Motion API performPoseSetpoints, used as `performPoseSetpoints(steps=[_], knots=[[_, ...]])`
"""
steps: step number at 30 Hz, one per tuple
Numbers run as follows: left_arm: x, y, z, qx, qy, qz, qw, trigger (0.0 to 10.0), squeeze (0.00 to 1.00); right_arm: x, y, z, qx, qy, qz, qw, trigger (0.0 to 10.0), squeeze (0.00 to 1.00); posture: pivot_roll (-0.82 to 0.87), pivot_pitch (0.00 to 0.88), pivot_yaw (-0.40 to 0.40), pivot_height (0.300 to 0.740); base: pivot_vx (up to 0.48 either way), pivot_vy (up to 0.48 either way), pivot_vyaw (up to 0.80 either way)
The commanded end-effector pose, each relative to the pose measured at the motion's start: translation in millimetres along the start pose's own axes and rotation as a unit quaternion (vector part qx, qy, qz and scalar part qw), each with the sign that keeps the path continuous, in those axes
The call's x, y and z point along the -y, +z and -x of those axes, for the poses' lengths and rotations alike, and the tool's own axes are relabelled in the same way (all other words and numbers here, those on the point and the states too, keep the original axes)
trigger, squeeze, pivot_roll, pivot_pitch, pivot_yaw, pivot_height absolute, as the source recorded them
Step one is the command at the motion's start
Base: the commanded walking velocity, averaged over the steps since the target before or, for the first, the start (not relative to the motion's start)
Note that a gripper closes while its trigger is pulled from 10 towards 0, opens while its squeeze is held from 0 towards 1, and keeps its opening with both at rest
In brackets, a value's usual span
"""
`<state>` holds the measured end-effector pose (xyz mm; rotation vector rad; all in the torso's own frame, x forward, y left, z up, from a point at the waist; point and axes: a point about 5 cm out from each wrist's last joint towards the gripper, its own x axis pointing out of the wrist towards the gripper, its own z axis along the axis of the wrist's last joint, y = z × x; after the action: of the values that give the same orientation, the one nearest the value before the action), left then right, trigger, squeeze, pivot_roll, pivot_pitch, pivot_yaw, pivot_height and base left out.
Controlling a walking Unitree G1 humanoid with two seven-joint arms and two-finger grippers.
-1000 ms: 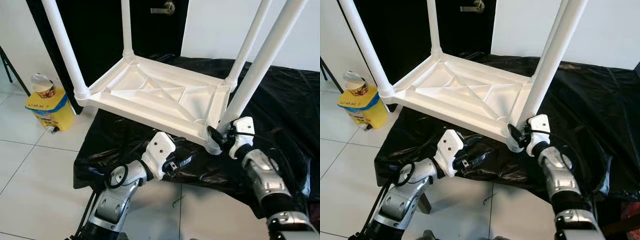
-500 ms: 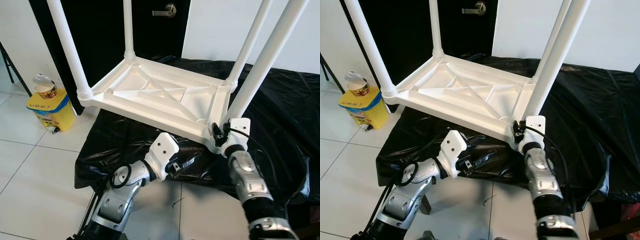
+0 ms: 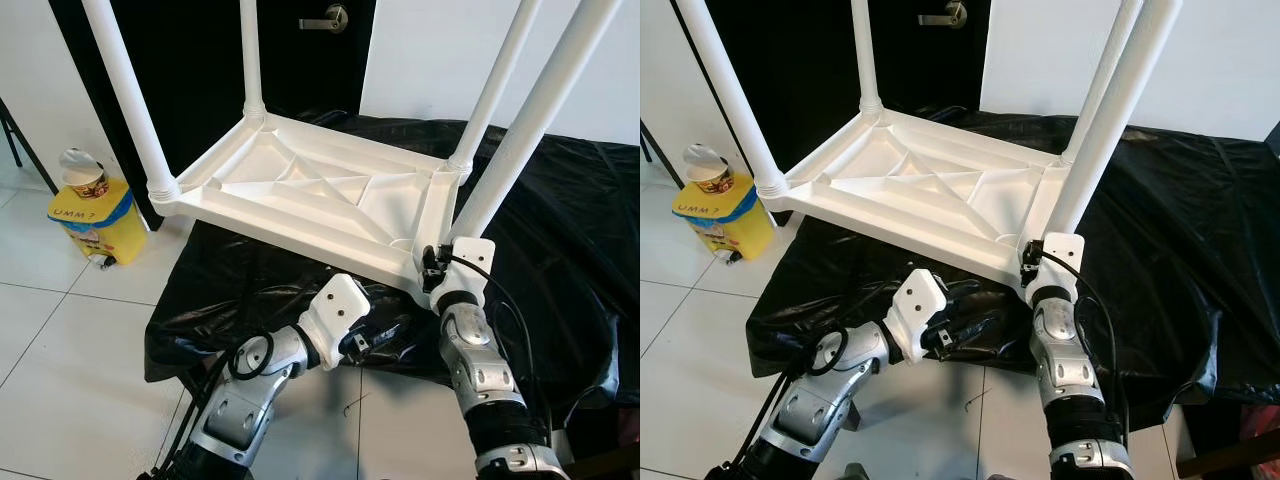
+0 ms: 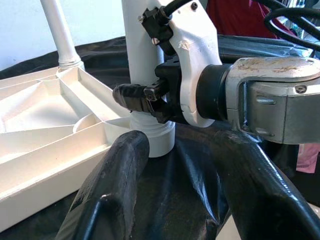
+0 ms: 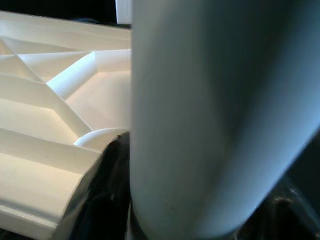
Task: Building children table
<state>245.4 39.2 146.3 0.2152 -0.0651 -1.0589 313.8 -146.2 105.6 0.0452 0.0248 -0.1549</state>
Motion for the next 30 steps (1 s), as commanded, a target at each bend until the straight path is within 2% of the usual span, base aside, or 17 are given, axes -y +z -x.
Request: performPoseSetpoints(steps=[1, 3, 4, 6, 7, 8, 10, 15, 16, 17, 19, 20, 22, 24, 25, 28, 30], knots=[[-1.8, -0.6, -2.1, 0.001, 0.012, 0.005, 1.000, 10.0, 0.00, -4.2, -5.6, 3.9, -0.016, 0.008, 0.007, 1.000, 10.0, 1.00, 0.05, 0.005, -0.070, 0.740, 0.000, 0.000, 0.00], [-1.2, -0.6, -2.4, 0.002, 0.009, 0.009, 1.000, 10.0, 0.00, -4.6, -4.2, 4.0, -0.013, 0.009, 0.008, 1.000, 10.0, 1.00, 0.05, 0.005, -0.070, 0.740, 0.000, 0.000, 0.00], [-1.1, -1.2, -2.3, 0.002, 0.006, 0.025, 1.000, 10.0, 0.12, -3.8, -0.9, 4.6, -0.005, 0.013, 0.005, 1.000, 10.0, 1.00, 0.05, 0.011, -0.073, 0.740, 0.000, 0.000, 0.00], [-1.1, -1.5, -2.1, 0.001, 0.004, 0.036, 0.999, 10.0, 0.12, -3.2, 1.1, 5.0, 0.000, 0.015, 0.002, 1.000, 10.0, 1.00, 0.05, 0.011, -0.073, 0.740, 0.000, 0.000, 0.00], [-0.7, -1.4, -1.0, 0.002, 0.000, 0.047, 0.999, 10.0, 1.00, -1.6, 5.4, 5.8, 0.011, 0.027, 0.001, 1.000, 10.0, 1.00, 0.04, 0.015, -0.073, 0.740, 0.000, 0.000, 0.00], [-0.7, -1.4, -1.0, 0.002, 0.000, 0.047, 0.999, 10.0, 1.00, -1.6, 5.4, 5.8, 0.011, 0.027, 0.001, 1.000, 10.0, 1.00, 0.04, 0.015, -0.073, 0.740, 0.000, 0.000, 0.00], [0.8, -1.5, 0.4, 0.001, -0.006, 0.055, 0.998, 10.0, 1.00, 2.6, 13.5, 8.9, 0.037, 0.069, 0.017, 0.997, 10.0, 0.97, 0.04, 0.021, -0.072, 0.740, 0.000, 0.000, 0.00], [1.4, -1.6, 0.7, 0.000, -0.008, 0.055, 0.998, 10.0, 1.00, 3.6, 15.2, 10.1, 0.043, 0.084, 0.022, 0.995, 10.0, 0.97, 0.04, 0.021, -0.072, 0.740, 0.000, 0.000, 0.00], [1.3, -2.4, 0.7, -0.006, -0.005, 0.040, 0.999, 10.0, 0.00, 12.0, 15.8, 10.9, 0.045, 0.105, 0.025, 0.993, 10.0, 0.00, 0.04, 0.023, -0.073, 0.740, 0.000, 0.000, 0.00], [1.1, -3.7, 0.7, -0.012, -0.002, 0.031, 0.999, 10.0, 0.00, 21.3, 16.9, 10.7, 0.049, 0.122, 0.031, 0.991, 10.0, 0.00, 0.03, 0.024, -0.073, 0.740, 0.000, 0.000, 0.00], [1.1, -3.7, 0.7, -0.012, -0.002, 0.031, 0.999, 10.0, 0.00, 21.3, 16.9, 10.7, 0.049, 0.122, 0.031, 0.991, 10.0, 0.00, 0.03, 0.024, -0.073, 0.740, 0.000, 0.000, 0.00], [0.8, -4.7, 0.7, -0.015, -0.001, 0.026, 1.000, 10.0, 0.00, 29.8, 18.4, 9.6, 0.051, 0.142, 0.041, 0.988, 10.0, 0.00, 0.03, 0.026, -0.075, 0.740, 0.000, 0.000, 0.00], [0.8, -4.7, 0.7, -0.015, -0.001, 0.026, 1.000, 10.0, 0.00, 29.8, 18.4, 9.6, 0.051, 0.142, 0.041, 0.988, 10.0, 0.00, 0.03, 0.026, -0.075, 0.740, 0.000, 0.000, 0.00], [-0.3, -5.5, 1.0, -0.018, 0.002, 0.023, 1.000, 10.0, 0.00, 39.1, 20.2, 6.0, 0.049, 0.189, 0.063, 0.979, 10.0, 0.00, 0.03, 0.027, -0.075, 0.740, 0.000, 0.000, 0.00], [-0.3, -5.5, 1.0, -0.018, 0.002, 0.023, 1.000, 10.0, 0.00, 39.1, 20.2, 6.0, 0.049, 0.189, 0.063, 0.979, 10.0, 0.00, 0.03, 0.027, -0.075, 0.740, 0.000, 0.000, 0.00], [-2.6, -4.7, 1.2, -0.020, 0.005, 0.019, 1.000, 10.0, 0.00, 42.9, 16.8, 1.0, 0.031, 0.267, 0.104, 0.958, 10.0, 0.00, 0.03, 0.026, -0.075, 0.740, 0.000, 0.000, 0.00], [-3.1, -4.3, 1.3, -0.020, 0.006, 0.020, 1.000, 10.0, 0.00, 43.3, 15.9, -0.4, 0.023, 0.280, 0.107, 0.954, 10.0, 0.00, 0.03, 0.025, -0.075, 0.740, 0.000, 0.000, 0.00]])
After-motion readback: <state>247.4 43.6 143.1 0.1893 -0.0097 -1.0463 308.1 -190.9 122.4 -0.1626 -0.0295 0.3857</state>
